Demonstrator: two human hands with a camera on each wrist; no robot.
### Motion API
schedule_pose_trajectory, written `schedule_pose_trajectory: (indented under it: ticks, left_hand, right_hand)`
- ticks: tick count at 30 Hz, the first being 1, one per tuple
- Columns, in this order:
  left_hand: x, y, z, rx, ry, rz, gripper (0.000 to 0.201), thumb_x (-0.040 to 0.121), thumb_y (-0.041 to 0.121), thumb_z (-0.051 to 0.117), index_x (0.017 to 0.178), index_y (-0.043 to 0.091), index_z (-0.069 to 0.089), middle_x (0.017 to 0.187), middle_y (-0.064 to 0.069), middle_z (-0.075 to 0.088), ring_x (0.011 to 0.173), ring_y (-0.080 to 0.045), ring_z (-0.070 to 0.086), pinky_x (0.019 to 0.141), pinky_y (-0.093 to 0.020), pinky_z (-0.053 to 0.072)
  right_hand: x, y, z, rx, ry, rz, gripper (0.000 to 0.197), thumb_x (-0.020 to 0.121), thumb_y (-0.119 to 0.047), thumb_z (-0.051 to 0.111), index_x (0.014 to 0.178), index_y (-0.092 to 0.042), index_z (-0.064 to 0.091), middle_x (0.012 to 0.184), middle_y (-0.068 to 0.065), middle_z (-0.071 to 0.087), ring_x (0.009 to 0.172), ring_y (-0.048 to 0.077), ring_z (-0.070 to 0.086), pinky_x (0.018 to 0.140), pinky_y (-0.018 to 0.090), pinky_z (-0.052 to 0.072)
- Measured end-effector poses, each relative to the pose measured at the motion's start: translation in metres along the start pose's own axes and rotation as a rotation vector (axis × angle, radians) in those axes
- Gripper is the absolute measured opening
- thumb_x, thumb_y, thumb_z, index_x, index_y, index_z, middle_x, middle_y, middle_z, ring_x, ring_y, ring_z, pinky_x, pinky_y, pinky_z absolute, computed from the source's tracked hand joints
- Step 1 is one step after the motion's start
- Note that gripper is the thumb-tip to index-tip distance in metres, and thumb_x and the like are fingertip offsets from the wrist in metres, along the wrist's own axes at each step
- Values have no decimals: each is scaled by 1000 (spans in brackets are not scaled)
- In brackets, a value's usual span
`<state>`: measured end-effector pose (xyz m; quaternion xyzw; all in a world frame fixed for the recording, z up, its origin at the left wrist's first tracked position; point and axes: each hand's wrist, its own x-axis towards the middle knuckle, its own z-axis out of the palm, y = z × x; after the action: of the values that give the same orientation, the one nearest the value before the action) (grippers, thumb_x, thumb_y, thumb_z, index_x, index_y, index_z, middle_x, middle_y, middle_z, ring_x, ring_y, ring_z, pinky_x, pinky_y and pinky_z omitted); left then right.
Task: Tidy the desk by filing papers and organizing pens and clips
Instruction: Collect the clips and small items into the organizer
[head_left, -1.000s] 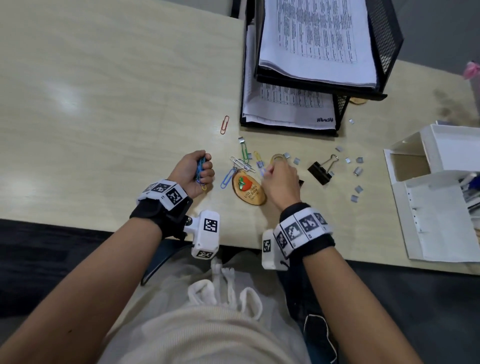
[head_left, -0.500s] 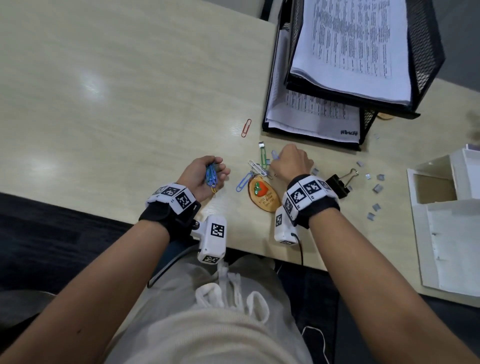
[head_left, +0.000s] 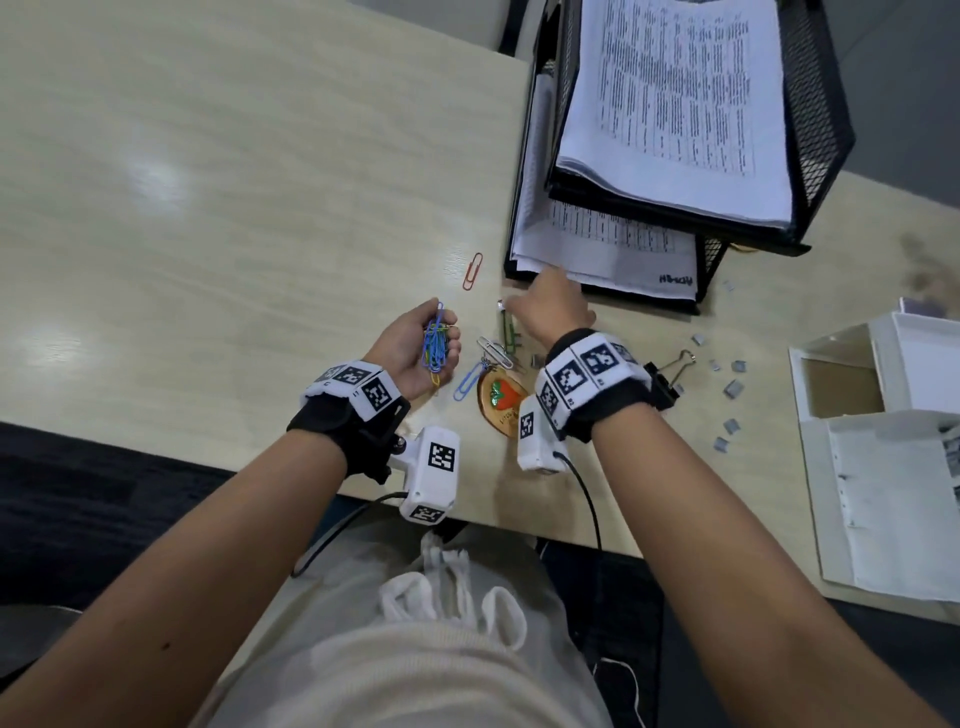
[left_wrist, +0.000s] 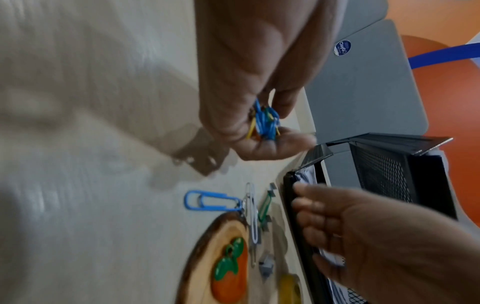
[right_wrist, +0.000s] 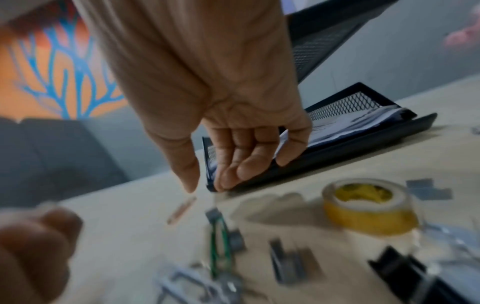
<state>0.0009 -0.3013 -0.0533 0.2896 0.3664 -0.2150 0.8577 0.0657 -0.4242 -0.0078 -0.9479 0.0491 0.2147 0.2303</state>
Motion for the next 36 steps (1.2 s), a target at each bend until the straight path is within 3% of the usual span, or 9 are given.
schedule_pose_trajectory:
  ticks: [3,9,18,22,24,26,27,32,36]
  left_hand:
    - [0,5,-10,24,34,22,47,100,35,32,60,17,50,39,6,49,30,-5,46,32,-10,39]
    - [1,9,-14,29,59,69,26,99,12,34,84,9,55,45,1,59,32,-7,53,33,-13,44]
    - [5,5,-8,14,54,2,36,99,27,31,65,18,39,36,6,44,26,-4,36,28,-9,28]
    - [3,1,-7,-41,61,1,38,100,25,28,65,16,39,42,2,49,27,-6,43,28,-11,34]
    - [2,-2,-5,-102,59,28,37,100,20,28,68,11,42,58,-6,53,33,-10,56,33,-14,47]
    - [1,-5,-4,-142,39,48,38,101,19,25,72,6,46,64,-11,61,39,-15,64,40,-20,52]
    - [1,-7,-3,-153,17,47,40,101,20,24,74,5,47,58,-12,64,40,-15,64,41,-21,52]
    - [-1,-4,-10,-173,23,39,46,101,30,24,69,8,49,43,-4,59,34,-10,57,36,-14,47]
    - [-4,7,-25,-120,48,49,41,100,35,26,63,18,36,35,6,40,25,-4,34,27,-10,26]
  right_hand:
    - [-4,6,15,-150,-39,45,25,90,-16,52,112,-5,53,126,17,55,121,34,47,102,47,32]
    - [-4,13,21,-46,37,-27,17,86,-5,47,93,-6,62,113,14,61,114,32,48,97,45,33]
    - [-24,27,36,-281,-40,-197,16,86,-5,52,99,-6,63,108,11,63,107,32,55,93,43,35]
    - [-29,27,27,-248,23,-221,16,86,-4,51,98,-4,61,107,14,63,104,33,56,91,42,43]
    - [-34,23,19,-90,81,-259,10,87,-5,53,92,-4,62,96,12,65,90,25,60,87,31,49]
    - [-41,11,14,125,41,-286,7,86,-4,57,88,-2,64,84,6,60,69,7,54,65,0,42]
    - [-44,3,12,197,3,-302,6,84,-4,60,85,-2,66,81,4,58,66,6,51,57,-2,38]
    - [-42,-10,18,156,-14,-302,8,83,-11,63,80,-6,69,85,8,65,86,20,56,69,22,39]
    - [-46,3,34,-201,-69,-232,14,85,-20,59,87,-6,60,97,13,63,99,34,57,79,35,41]
